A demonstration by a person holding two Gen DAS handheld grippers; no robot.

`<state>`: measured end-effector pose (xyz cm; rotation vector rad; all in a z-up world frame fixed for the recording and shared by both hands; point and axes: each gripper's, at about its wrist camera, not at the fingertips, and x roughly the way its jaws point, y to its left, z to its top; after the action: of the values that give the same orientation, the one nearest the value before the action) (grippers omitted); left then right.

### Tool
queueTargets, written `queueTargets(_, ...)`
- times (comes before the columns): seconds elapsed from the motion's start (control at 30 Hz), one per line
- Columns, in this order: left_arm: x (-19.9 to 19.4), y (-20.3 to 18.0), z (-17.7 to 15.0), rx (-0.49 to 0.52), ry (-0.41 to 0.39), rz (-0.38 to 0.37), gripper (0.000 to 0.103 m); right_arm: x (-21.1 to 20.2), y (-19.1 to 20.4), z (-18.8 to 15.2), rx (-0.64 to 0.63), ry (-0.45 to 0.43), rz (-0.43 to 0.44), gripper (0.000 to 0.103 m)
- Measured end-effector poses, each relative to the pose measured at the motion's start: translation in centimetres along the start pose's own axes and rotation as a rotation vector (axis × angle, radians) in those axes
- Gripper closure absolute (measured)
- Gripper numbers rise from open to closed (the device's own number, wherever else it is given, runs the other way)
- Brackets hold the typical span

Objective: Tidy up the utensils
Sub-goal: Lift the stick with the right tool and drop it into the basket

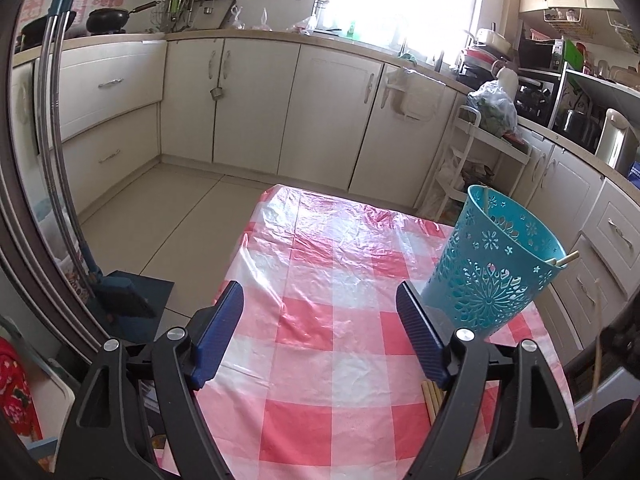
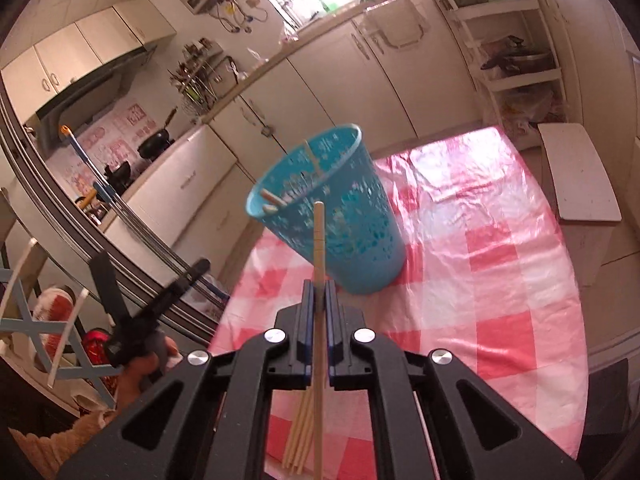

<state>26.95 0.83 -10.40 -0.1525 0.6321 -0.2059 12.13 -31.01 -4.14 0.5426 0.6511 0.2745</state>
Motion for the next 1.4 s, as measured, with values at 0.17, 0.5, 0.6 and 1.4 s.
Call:
queueTargets(0.17, 0.0, -0.1, -0.1, -0.007, 0.003, 0.002, 0.028, -1.8, 2.7, 4.9, -0.051, -0.136, 0.041, 0.097)
queueTargets(0.5, 0.3, -0.4, -0.2, 0.020, 0.009, 0.010, 0.026, 3.2, 7.4, 13.8, -0.192, -0.434, -0.087, 0.097)
queueTargets(0.6, 0.4, -0.3, -0.2, 0.018, 0.013, 0.012, 0.025, 6.0, 6.6, 13.4, -0.209, -0.467, -0.191, 0.097)
queueTargets(1.4, 1.2, -1.3, -0.6, 0.054, 0.027, 0.039, 0.020, 3.8, 3.9, 2.6, -0.217, -0.307, -0.310, 0.087)
